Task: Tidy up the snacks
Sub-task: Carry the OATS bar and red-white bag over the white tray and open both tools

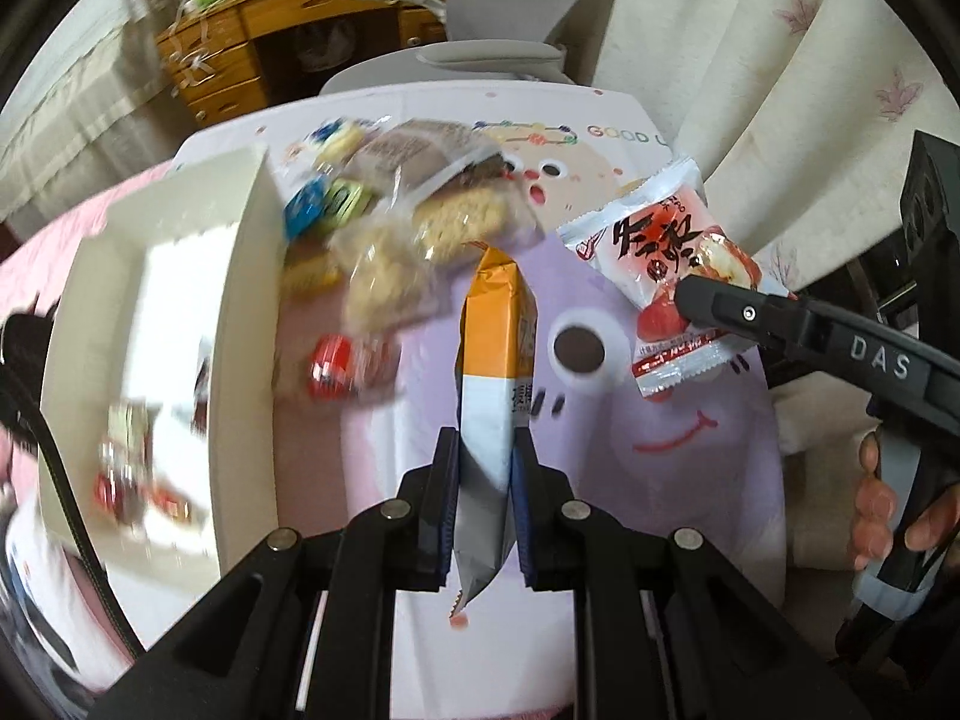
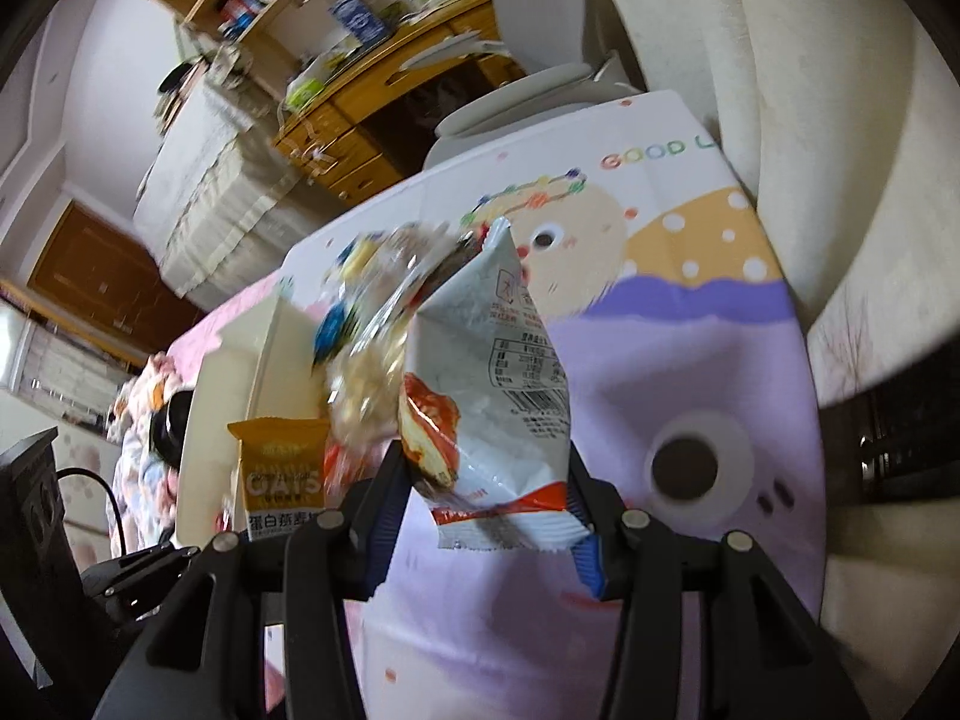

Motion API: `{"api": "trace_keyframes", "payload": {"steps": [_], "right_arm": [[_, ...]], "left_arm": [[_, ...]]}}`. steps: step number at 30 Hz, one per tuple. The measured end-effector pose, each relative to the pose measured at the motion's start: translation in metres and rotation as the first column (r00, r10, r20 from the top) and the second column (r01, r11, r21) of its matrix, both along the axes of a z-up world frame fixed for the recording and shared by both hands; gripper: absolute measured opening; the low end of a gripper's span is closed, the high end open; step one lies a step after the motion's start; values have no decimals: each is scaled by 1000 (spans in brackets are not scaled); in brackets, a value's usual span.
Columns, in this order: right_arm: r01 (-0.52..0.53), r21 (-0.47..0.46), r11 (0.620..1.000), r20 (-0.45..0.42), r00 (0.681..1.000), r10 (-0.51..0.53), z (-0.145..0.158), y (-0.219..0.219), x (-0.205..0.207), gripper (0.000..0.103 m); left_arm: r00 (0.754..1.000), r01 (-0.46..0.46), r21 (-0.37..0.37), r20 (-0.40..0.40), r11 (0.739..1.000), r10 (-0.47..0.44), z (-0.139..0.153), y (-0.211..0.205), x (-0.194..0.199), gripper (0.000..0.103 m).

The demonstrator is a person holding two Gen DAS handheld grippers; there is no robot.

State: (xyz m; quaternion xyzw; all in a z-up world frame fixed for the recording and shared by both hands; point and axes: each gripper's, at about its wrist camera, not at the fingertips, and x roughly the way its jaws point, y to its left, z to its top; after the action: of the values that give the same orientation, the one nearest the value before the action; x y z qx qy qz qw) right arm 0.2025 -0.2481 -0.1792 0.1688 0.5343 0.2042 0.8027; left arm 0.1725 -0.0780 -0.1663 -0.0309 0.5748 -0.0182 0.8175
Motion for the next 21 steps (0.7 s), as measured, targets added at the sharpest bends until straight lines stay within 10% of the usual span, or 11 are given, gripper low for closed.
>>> {"api": "trace_keyframes", "payload": {"steps": [11,21], "right_arm": [[-118,-30,993,-11,993,117,1,23,-58,48],[-214,-54,975,55,975,217,21,64,-67,48]], "left_arm": [[974,-215,-116,51,970,222,12,40,-81,14],[952,-231,-187,160,955,262,34,83,-104,14]]}}
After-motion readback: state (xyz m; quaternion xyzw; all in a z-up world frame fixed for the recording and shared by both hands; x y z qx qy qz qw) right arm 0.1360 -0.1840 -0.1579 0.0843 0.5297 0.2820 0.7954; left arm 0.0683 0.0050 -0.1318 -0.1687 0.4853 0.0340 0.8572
